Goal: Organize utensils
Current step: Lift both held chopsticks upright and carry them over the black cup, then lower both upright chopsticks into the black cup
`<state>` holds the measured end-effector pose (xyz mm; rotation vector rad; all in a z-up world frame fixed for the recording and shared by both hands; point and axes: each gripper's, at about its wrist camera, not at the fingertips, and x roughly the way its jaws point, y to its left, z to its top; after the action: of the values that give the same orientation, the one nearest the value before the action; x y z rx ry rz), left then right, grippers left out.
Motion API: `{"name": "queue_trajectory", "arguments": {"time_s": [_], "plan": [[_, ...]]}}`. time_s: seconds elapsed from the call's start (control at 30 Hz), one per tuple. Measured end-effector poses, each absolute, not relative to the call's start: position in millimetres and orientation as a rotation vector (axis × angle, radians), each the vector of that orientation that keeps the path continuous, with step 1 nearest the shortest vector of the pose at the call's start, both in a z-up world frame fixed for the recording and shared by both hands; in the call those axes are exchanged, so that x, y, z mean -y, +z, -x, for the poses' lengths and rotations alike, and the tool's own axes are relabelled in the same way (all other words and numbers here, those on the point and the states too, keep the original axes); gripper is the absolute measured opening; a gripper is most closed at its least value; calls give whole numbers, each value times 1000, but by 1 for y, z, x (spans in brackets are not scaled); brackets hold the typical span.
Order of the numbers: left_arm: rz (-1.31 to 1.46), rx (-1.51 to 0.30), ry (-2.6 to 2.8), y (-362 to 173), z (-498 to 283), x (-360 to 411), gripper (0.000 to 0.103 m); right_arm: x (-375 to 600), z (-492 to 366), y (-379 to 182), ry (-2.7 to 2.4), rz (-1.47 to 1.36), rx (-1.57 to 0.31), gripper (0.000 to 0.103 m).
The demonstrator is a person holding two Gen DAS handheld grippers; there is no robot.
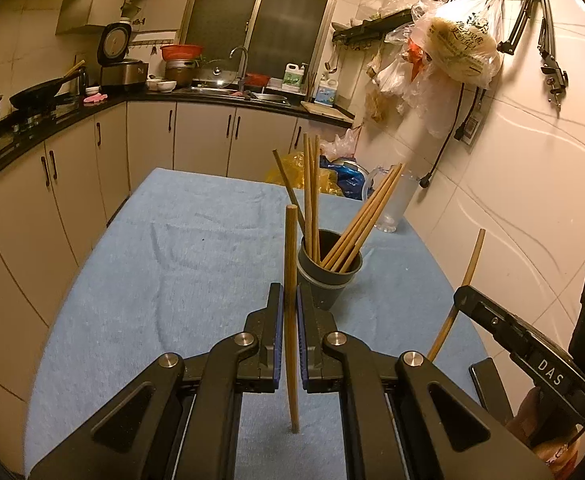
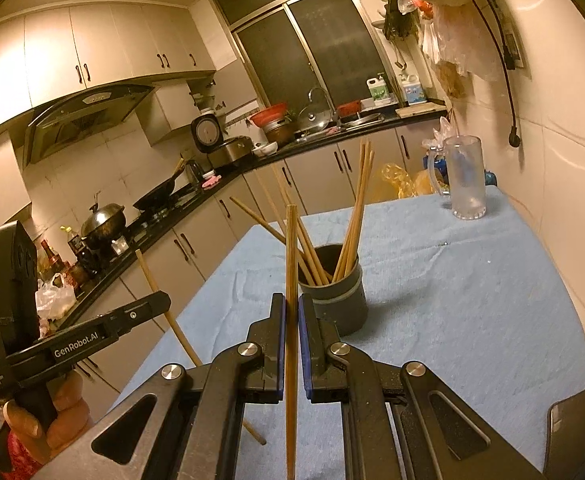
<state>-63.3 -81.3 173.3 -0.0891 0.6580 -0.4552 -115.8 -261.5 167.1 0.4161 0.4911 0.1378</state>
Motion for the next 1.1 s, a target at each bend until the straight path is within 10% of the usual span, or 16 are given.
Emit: {"name": "queue_trajectory", "arguments": {"time_s": [1.1], "plan": [[57, -510, -503, 266, 27, 107, 6, 297, 70, 246, 41, -413, -343, 7]]}}
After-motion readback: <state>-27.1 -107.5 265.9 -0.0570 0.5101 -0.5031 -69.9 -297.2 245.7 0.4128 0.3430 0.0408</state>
